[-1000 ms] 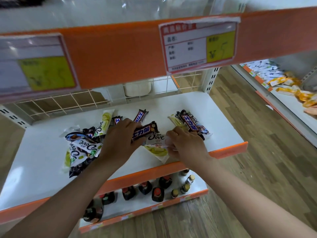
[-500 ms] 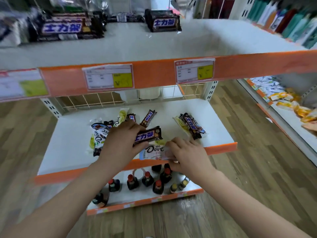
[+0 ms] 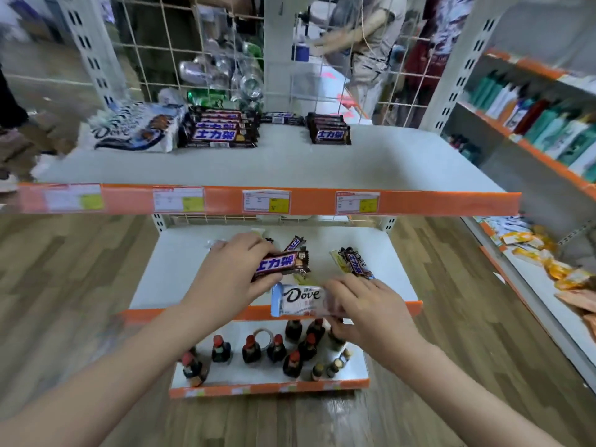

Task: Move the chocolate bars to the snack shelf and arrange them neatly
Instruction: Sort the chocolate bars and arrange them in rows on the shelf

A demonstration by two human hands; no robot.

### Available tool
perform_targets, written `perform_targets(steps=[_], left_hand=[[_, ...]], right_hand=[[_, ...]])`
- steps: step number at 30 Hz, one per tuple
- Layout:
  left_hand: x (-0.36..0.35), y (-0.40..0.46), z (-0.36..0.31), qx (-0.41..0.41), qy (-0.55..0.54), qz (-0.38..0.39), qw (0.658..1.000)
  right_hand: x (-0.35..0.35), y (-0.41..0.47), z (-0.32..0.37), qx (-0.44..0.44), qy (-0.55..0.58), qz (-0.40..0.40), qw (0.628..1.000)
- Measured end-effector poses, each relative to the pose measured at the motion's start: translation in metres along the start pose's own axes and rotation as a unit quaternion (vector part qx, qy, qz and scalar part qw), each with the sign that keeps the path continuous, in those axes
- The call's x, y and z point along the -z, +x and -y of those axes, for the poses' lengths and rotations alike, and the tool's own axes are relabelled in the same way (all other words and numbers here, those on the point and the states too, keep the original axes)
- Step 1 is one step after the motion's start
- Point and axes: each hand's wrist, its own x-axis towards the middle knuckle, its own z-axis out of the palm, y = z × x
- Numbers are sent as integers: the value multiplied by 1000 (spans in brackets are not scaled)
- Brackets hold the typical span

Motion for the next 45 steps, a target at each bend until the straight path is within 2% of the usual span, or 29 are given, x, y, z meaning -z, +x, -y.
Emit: perform_targets(steps=[11,20,36,45], left_hand=[[72,-17,-15,15,28,-18,999],[90,-3,-15,21,35,-27,999],[103,83,23,41,55,-34,997],[102,151,59,33,54,-58,996]], right_hand=[[51,-8,14,14,13,-44,999],[69,6,0,43,-7,-85,995],[71,97,-55,49,-36,-162,985],[62,160,-96,46,-22,-155,987]])
